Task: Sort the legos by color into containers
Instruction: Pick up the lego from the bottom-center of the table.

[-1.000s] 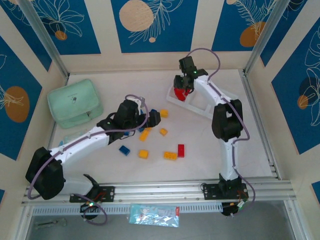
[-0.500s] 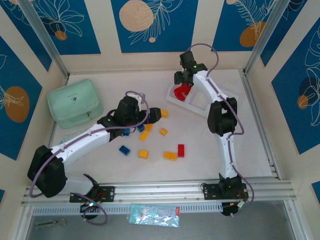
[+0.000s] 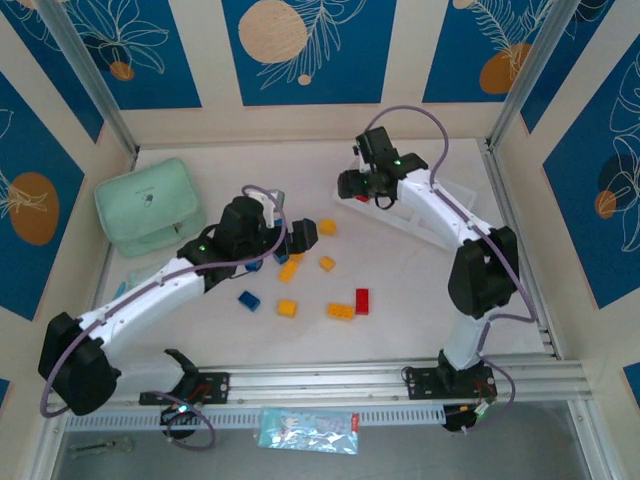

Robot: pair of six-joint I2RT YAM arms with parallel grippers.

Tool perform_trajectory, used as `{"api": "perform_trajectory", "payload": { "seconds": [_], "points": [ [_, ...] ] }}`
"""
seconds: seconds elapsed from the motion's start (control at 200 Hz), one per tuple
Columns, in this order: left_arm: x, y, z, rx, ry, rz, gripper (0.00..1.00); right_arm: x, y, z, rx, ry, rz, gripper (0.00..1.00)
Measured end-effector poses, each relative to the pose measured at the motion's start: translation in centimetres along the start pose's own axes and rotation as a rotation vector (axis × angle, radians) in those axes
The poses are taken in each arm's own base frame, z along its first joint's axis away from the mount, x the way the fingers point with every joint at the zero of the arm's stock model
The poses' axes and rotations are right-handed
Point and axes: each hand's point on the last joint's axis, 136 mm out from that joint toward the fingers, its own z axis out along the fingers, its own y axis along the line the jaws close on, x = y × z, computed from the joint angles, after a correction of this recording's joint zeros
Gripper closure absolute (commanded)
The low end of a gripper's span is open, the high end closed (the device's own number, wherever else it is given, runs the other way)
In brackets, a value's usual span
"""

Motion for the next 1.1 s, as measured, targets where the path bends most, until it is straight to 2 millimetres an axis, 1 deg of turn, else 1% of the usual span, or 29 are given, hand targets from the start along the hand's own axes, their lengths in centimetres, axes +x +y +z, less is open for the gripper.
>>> {"api": "perform_trajectory", "payload": {
  "seconds": [0.075, 0.245, 0.335, 0.455, 0.58, 0.69, 0.79, 0.91, 1.1],
  "points": [
    [1.1, 0.5, -0.5, -0.008, 0.022, -0.003, 0.01, 2.3, -0.4, -0.4, 0.001, 0.035, 0.020, 0.24],
    [3.9, 2.1, -0.9, -0.040, 0.085, -0.012, 0.01, 8.6, -0.6, -1.3, 0.005, 0.130, 0.063, 0.22],
    [5.2, 2.2, -0.9, -0.043, 0.117, -0.007, 0.01, 11.8, -0.4, -2.0, 0.007, 0.174, 0.077, 0.20],
    [7.0, 2.0, -0.9, -0.035, 0.153, 0.004, 0.01, 15.8, 0.4, -2.7, 0.007, 0.234, 0.087, 0.19],
    [9.2, 2.6, -0.8, -0.045, 0.185, -0.009, 0.01, 19.7, 0.7, -2.9, 0.019, 0.294, 0.111, 0.19],
    [10.6, 3.3, -0.8, -0.068, 0.196, -0.019, 0.01, 22.8, 0.8, -2.8, 0.041, 0.345, 0.136, 0.18],
    [10.9, 3.6, -1.0, -0.085, 0.187, -0.031, 0.01, 24.6, 0.8, -2.6, 0.062, 0.378, 0.160, 0.19],
    [10.5, 3.8, -1.0, -0.092, 0.153, -0.045, 0.01, 26.1, 0.8, -2.3, 0.079, 0.397, 0.194, 0.22],
    [10.1, 4.1, -0.9, -0.107, 0.125, -0.060, 0.01, 26.3, 1.4, -1.4, 0.080, 0.389, 0.230, 0.29]
  ]
}}
